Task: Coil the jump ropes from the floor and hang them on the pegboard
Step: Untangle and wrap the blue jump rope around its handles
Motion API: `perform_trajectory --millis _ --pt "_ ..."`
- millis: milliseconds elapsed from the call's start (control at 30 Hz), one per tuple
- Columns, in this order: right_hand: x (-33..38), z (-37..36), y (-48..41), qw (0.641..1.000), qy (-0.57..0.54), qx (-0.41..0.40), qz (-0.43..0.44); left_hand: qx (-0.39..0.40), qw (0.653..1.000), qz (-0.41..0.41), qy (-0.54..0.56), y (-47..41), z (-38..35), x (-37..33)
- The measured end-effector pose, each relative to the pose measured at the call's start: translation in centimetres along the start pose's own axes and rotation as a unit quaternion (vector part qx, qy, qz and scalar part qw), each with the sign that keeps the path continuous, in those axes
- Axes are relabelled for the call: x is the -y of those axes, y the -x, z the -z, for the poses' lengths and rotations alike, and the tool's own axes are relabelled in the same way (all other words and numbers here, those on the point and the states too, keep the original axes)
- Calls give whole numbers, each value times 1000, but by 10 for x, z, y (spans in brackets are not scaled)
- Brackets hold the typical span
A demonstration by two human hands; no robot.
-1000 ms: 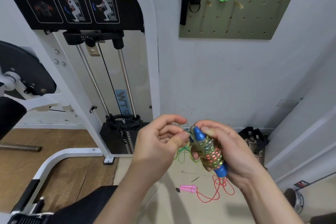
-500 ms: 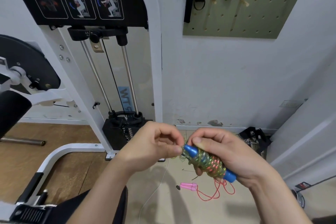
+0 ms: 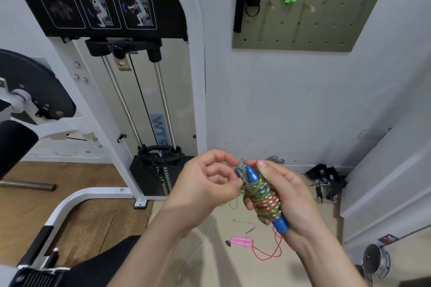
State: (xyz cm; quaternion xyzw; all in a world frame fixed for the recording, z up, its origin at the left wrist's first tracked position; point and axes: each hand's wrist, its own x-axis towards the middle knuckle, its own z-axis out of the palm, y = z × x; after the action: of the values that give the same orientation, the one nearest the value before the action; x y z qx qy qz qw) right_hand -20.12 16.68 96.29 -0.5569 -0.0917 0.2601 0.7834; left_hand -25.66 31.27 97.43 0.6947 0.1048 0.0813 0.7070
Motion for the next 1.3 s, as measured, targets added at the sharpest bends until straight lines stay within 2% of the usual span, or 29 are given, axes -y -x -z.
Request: perform_trajectory --millis 67,167,267,333,400,500,600,700,767,834,900,967,1067,1100,1134,1200,1267,1300 --pt "-1 1 1 1000 -23 -7 3 -14 998 -23 -57 -1 -4 -4" --pt "-4 2 3 1000 -18 -16 12 -75 990 -32 -118 0 -6 0" --pt "-7 4 3 998 -2 -61 29 -133 971 -32 -194 4 -7 10" --pt "-5 2 4 998 18 -49 37 -161 958 -52 -230 3 -7 13" --pt "-4 1 5 1000 5 -19 22 -165 944 -95 -270 -2 -6 12" --pt "2 6 3 998 21 59 -12 -102 924 -138 -341 -5 -5 8" --pt "5 14 1 985 83 145 -51 -26 958 -94 -271 -4 -2 12" --pt "4 14 0 984 30 159 -68 19 995 -10 -98 -5 -3 18" --pt "2 10 1 987 5 149 -67 71 997 15 -27 -5 -2 20" --pt "-2 12 1 990 -26 121 -74 132 991 10 -35 -4 3 18" --pt "-4 14 2 989 -50 91 -101 157 982 -22 -101 -3 12 11" --pt "-6 15 4 986 -55 95 -122 125 963 -94 -221 -6 21 5" --pt "-6 13 3 984 -49 120 -123 49 883 -261 -386 -11 26 1" --pt "-6 14 1 984 -46 131 -114 36 865 -294 -405 -11 26 3" --pt "-5 15 0 984 -39 146 -100 27 864 -308 -398 -11 25 7" --pt "-2 16 -2 982 -9 172 -78 8 913 -275 -302 -7 20 15" --pt "-1 14 -1 984 21 165 -67 -29 968 -184 -166 -7 13 22" --pt "-1 11 0 986 44 147 -58 -54 981 -141 -123 -8 9 25"
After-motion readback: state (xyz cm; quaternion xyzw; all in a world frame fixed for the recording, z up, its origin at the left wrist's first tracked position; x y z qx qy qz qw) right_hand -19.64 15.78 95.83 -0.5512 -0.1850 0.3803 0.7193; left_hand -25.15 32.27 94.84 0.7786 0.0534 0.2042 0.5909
